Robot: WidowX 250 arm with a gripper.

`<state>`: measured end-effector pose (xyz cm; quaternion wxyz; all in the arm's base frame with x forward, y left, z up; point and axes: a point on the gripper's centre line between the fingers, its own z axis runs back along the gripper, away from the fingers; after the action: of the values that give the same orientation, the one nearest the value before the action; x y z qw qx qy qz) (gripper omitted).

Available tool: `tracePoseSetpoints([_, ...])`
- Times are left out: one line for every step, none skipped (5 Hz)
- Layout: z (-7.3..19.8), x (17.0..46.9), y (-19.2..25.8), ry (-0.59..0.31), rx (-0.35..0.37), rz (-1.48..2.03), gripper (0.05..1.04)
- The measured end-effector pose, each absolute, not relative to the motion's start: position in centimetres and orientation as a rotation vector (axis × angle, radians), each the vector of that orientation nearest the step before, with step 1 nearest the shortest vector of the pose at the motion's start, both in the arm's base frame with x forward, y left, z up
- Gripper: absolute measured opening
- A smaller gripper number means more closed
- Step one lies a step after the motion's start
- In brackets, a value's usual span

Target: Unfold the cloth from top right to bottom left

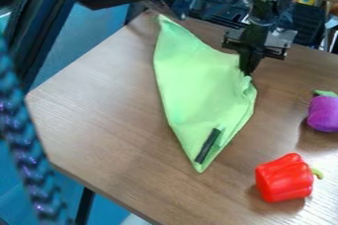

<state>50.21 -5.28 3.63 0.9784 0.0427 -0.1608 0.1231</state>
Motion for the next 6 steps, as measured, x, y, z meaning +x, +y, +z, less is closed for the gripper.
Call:
tracePoseSetpoints([4.3,50.4,-5.7,-0.318,0.045,0.246,0.054])
tracePoseSetpoints([4.2,50.3,-4.4,-0.285,-0.04,0.27,0.054])
tracePoseSetpoints([6.5,49.9,-1.9,-0.296,-0.136,0.299,0.054])
tracePoseSetpoints([6.9,48.8,0.5,-0.271,-0.215,0.311,0.054])
tracePoseSetpoints([6.5,47.1,3.2,-0.239,-0.287,0.29,0.054])
tracePoseSetpoints([5.5,45.1,5.5,-0.212,-0.282,0.285,0.054])
